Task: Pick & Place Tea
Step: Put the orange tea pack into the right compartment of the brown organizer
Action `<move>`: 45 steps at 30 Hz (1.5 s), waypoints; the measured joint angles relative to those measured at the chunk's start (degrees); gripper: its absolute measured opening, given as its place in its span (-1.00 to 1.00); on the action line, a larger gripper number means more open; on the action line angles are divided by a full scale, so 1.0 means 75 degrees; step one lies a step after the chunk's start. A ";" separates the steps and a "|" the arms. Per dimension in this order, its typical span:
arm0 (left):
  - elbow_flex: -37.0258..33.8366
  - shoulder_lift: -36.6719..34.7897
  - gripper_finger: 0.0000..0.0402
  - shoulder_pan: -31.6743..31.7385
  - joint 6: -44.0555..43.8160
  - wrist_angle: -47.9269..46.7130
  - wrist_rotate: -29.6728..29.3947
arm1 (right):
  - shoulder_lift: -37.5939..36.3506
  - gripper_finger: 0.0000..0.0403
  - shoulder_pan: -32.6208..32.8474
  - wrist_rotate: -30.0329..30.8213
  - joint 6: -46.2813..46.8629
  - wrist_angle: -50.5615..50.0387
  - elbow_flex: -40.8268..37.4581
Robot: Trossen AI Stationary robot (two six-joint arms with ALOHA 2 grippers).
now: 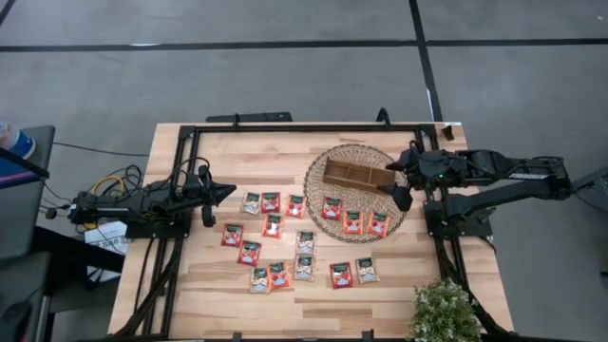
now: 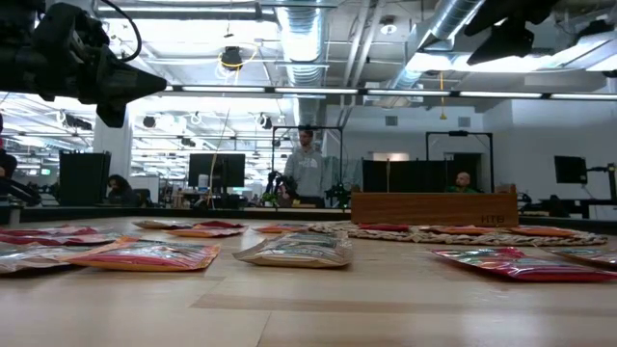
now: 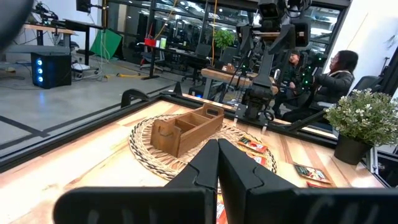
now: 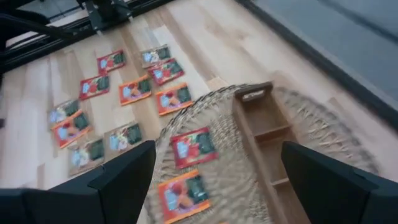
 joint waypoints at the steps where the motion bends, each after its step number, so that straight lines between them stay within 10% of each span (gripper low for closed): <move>1: 0.0000 0.0000 -1.00 0.0003 0.0000 0.0000 0.0000 | -0.0001 0.70 -0.0013 -0.0237 0.0060 -0.0031 0.0000; 15: 0.0001 0.0000 -1.00 0.0000 0.0000 0.0000 0.0000 | 0.1200 0.70 0.0266 -0.2466 0.1038 -0.2211 -0.0003; 32: 0.0003 0.0000 -1.00 0.0000 -0.0006 0.0000 0.0000 | 0.1972 0.70 0.0791 -0.2566 0.8089 -0.2164 -0.0003; 45: 0.0002 0.0000 -1.00 0.0000 -0.0007 0.0000 0.0000 | 0.3122 0.70 0.1604 -0.1465 0.9953 -0.2190 -0.0003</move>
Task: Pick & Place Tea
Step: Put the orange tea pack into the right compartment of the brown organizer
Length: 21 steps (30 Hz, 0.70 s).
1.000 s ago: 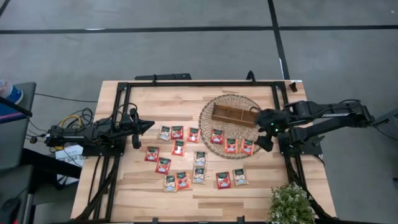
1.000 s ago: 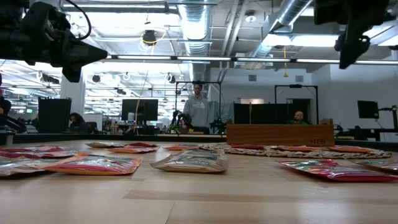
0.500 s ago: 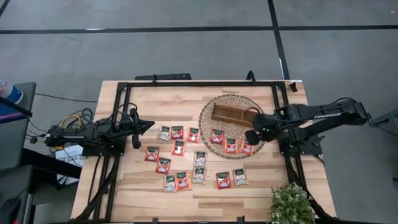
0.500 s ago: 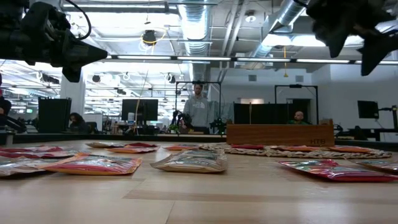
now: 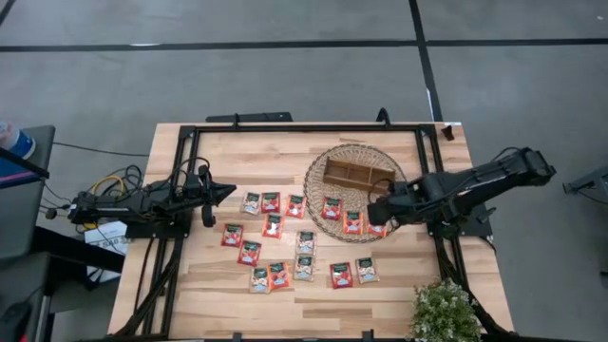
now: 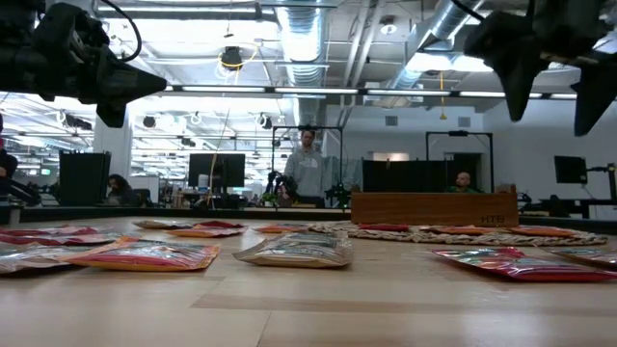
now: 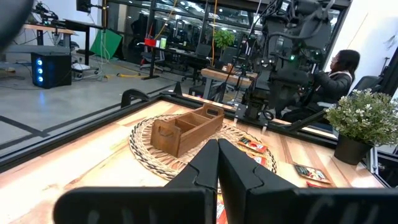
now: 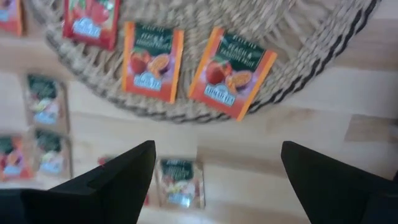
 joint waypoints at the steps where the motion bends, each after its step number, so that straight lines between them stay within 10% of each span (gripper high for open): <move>1: -0.0001 0.0000 -1.00 0.0002 -0.0001 0.0000 0.0000 | 0.0110 0.70 0.0015 0.0141 0.0099 0.0004 0.0000; 21: 0.0001 0.0000 -1.00 0.0000 -0.0025 0.0000 -0.0002 | 0.1188 0.70 0.0018 0.0530 0.1006 0.0681 -0.0243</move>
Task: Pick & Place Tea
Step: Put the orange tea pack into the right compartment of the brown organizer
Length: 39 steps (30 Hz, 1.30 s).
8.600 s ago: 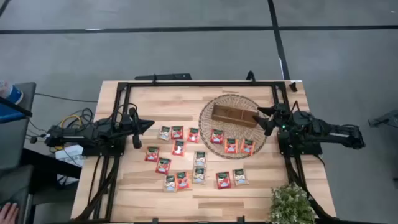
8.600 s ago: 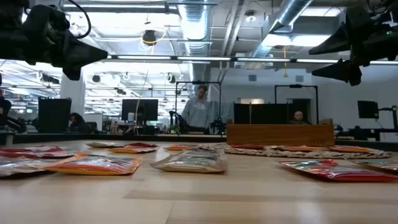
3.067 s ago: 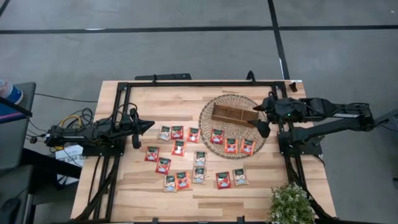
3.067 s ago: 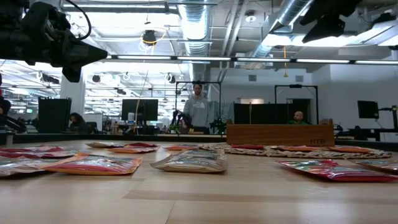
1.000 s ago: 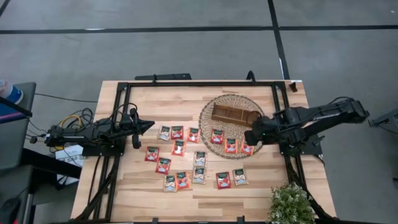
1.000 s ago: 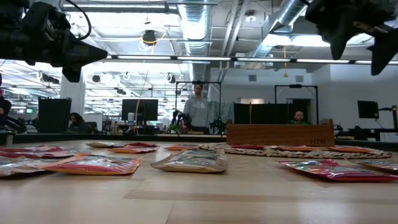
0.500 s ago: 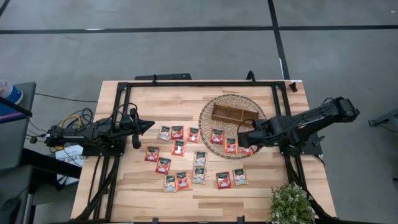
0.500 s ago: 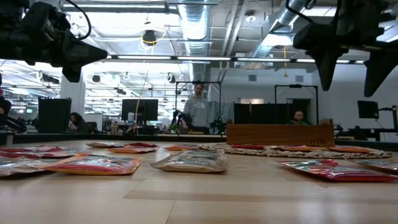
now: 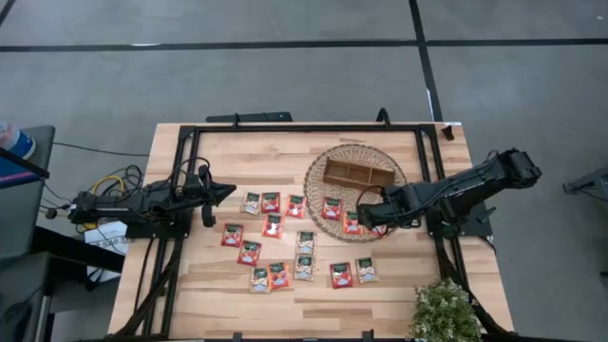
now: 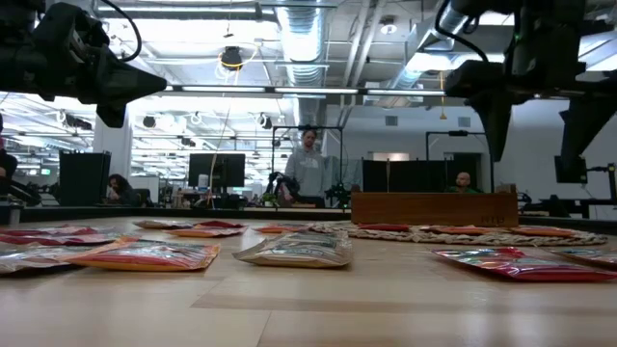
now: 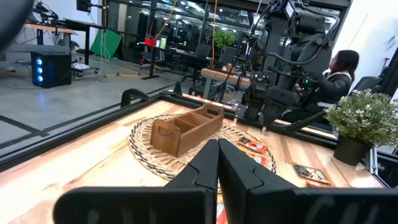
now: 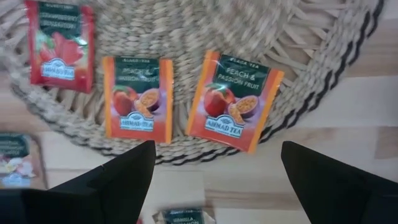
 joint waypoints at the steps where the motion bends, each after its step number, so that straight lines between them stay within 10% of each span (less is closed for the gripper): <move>1: -0.0003 0.0000 -1.00 0.0003 0.0000 0.0002 0.0001 | -0.0029 0.70 0.0000 0.0000 0.0057 0.0012 -0.0048; 39: -0.0002 0.0000 -1.00 0.0002 0.0032 0.0003 -0.0001 | 0.0426 0.70 -0.0979 0.0008 -0.0488 0.2128 -0.1682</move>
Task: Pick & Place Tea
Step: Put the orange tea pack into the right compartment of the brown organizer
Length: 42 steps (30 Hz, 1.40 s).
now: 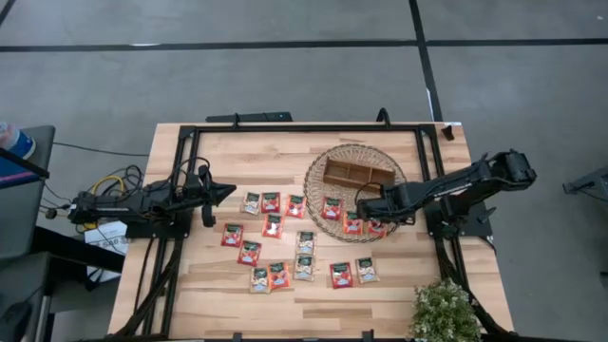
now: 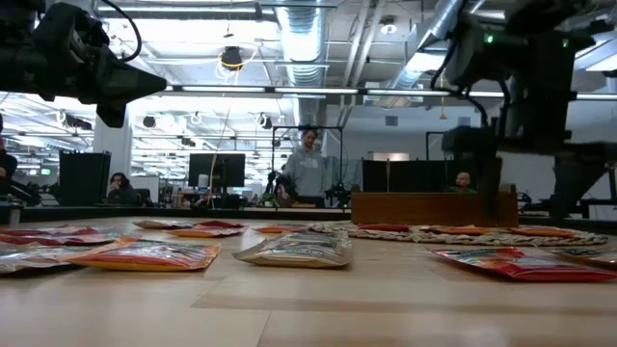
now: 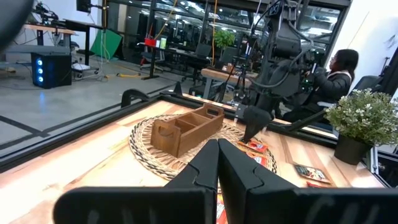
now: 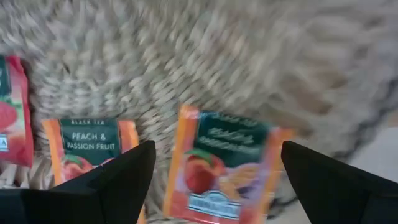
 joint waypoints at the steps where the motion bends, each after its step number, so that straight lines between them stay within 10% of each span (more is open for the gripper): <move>1: 0.0000 0.0000 -1.00 0.0000 0.0000 0.0000 0.0000 | 0.0056 0.70 0.0000 -0.0033 0.0000 -0.0002 -0.0037; 42: 0.0001 0.0000 -1.00 0.0000 0.0003 0.0019 -0.0035 | 0.0356 0.50 -0.0003 -0.0200 0.0025 0.0011 -0.0034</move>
